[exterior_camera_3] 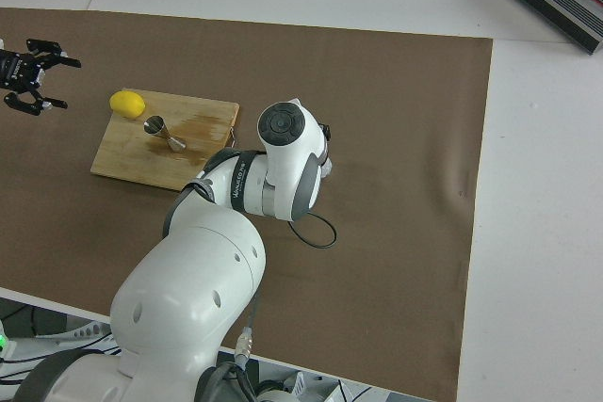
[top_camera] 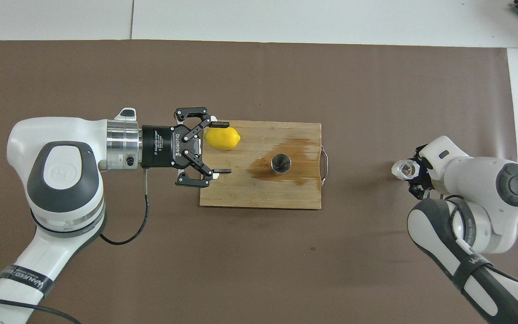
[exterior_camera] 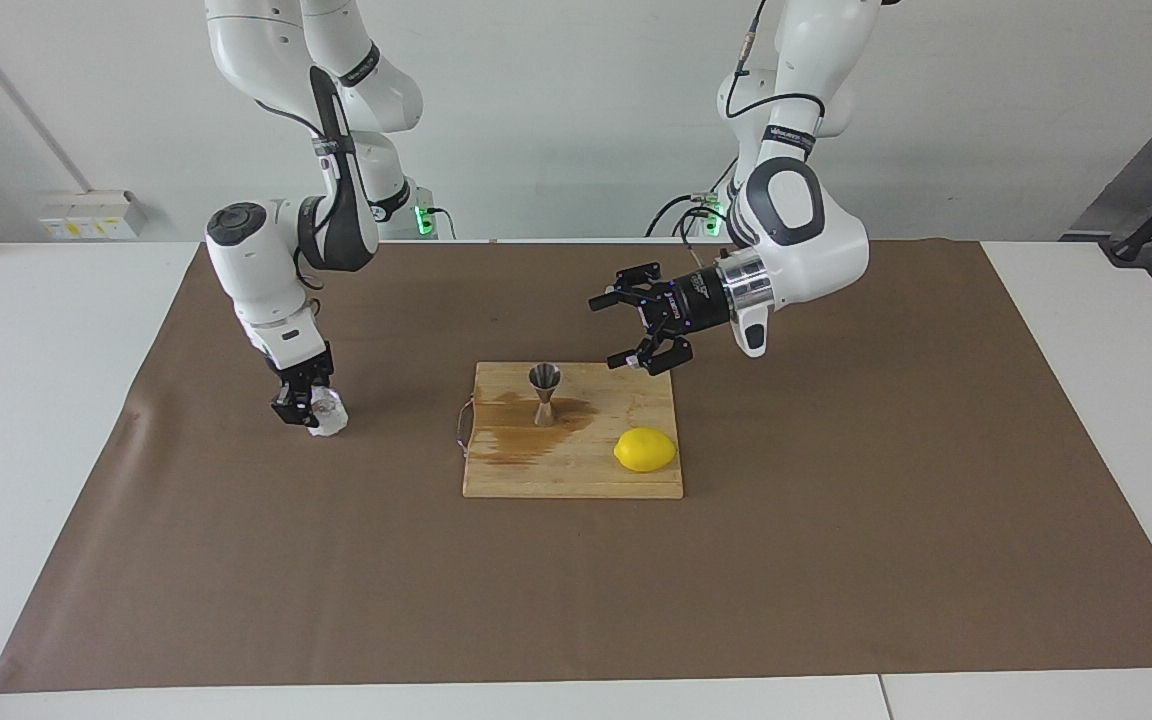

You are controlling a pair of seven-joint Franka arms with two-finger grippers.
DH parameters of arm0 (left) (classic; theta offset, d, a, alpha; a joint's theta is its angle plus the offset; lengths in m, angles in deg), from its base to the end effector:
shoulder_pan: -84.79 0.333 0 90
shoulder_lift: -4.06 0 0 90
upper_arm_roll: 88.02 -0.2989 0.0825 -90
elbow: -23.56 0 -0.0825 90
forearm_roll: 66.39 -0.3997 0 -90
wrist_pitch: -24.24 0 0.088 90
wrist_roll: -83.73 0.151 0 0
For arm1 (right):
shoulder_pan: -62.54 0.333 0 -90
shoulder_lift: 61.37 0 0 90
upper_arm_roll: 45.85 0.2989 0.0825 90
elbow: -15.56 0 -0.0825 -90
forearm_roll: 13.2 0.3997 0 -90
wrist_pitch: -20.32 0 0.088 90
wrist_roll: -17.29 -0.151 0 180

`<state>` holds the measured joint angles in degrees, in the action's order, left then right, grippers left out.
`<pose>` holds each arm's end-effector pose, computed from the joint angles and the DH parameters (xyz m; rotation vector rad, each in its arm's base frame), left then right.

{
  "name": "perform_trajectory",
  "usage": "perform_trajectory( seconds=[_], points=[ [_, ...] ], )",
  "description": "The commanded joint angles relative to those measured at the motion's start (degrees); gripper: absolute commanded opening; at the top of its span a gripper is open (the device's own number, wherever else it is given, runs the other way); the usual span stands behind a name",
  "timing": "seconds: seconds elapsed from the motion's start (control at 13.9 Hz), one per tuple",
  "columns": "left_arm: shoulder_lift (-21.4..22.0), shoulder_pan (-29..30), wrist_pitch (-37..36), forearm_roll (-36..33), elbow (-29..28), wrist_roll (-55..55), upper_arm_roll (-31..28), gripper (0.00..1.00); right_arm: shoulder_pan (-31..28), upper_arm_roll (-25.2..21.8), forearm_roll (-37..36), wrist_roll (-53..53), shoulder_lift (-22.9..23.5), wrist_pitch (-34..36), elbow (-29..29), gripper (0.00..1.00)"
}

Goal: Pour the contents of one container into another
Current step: 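Open the left gripper and withdraw it away from the metal cup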

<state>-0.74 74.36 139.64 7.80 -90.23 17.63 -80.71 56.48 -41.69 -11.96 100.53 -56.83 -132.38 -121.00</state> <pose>0.5538 -0.2756 0.4139 1.5588 1.4631 -0.9650 0.5374 -0.0176 0.2351 2.2999 1.9384 0.2431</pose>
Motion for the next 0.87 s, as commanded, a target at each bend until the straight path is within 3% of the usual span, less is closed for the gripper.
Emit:
perform_trajectory(
  seconds=[0.0, 0.22, 0.36, 0.79],
  points=[
    [-0.4, 3.7, -5.6, -10.1, 4.1, -1.2, 0.2, 1.0, 0.0, 0.3, 1.6, 2.0, -0.2, 1.8, 0.1, 0.27],
    [-0.6, 6.2, -9.3, -20.6, 7.6, -0.8, 0.2, 1.0, -0.1, 0.3, 1.6, 2.0, -0.4, 5.0, 1.4, 0.25],
    [-0.6, 7.3, -10.3, -26.6, 9.2, 1.7, 0.2, 1.0, 0.0, 0.4, 1.6, 2.0, -1.0, 10.7, 4.1, 0.23],
    [-1.3, 8.9, -10.3, -44.7, 12.0, 24.9, 0.2, 1.0, 1.5, 0.8, 1.6, 1.0, -1.5, 17.8, 9.5, 0.16]
  ],
)
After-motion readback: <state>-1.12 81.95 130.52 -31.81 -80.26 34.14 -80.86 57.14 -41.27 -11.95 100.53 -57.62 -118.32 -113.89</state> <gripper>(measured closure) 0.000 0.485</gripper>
